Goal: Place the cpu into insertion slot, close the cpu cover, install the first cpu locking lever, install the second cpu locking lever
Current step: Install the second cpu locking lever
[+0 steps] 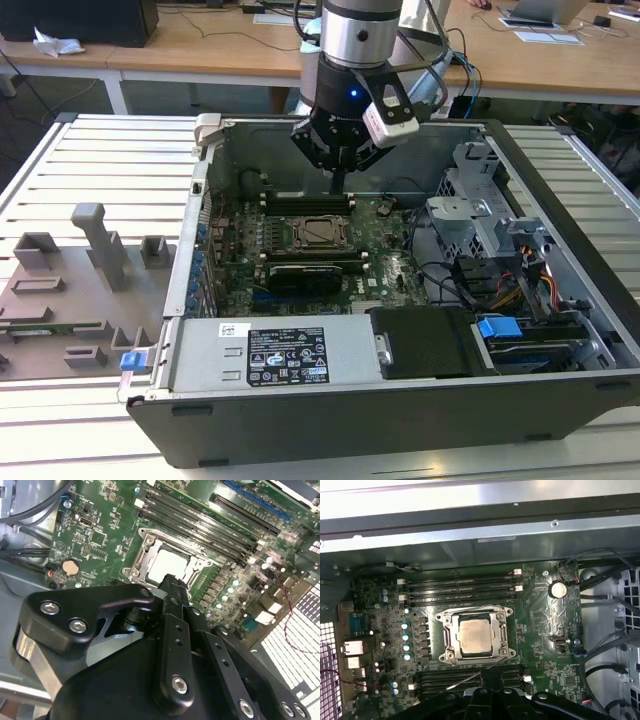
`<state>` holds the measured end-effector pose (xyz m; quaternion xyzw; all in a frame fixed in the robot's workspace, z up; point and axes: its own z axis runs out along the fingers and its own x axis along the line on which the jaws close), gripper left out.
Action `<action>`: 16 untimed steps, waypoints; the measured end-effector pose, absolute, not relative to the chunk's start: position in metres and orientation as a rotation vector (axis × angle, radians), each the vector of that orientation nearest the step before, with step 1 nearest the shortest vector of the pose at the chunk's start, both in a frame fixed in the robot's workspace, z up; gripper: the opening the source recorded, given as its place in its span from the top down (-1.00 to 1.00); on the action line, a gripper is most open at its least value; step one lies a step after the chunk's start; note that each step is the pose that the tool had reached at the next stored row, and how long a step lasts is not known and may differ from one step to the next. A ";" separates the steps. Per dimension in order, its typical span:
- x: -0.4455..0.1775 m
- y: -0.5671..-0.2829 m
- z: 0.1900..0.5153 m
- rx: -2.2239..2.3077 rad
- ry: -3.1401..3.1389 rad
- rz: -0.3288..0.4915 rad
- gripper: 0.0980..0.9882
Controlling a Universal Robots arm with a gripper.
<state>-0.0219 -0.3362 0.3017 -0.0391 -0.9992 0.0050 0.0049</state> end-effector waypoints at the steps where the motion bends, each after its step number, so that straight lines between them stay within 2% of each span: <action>1: -0.022 -0.336 0.300 -0.123 -3.129 0.016 0.98; 16: -0.022 -0.339 0.265 -0.123 -3.129 0.016 0.98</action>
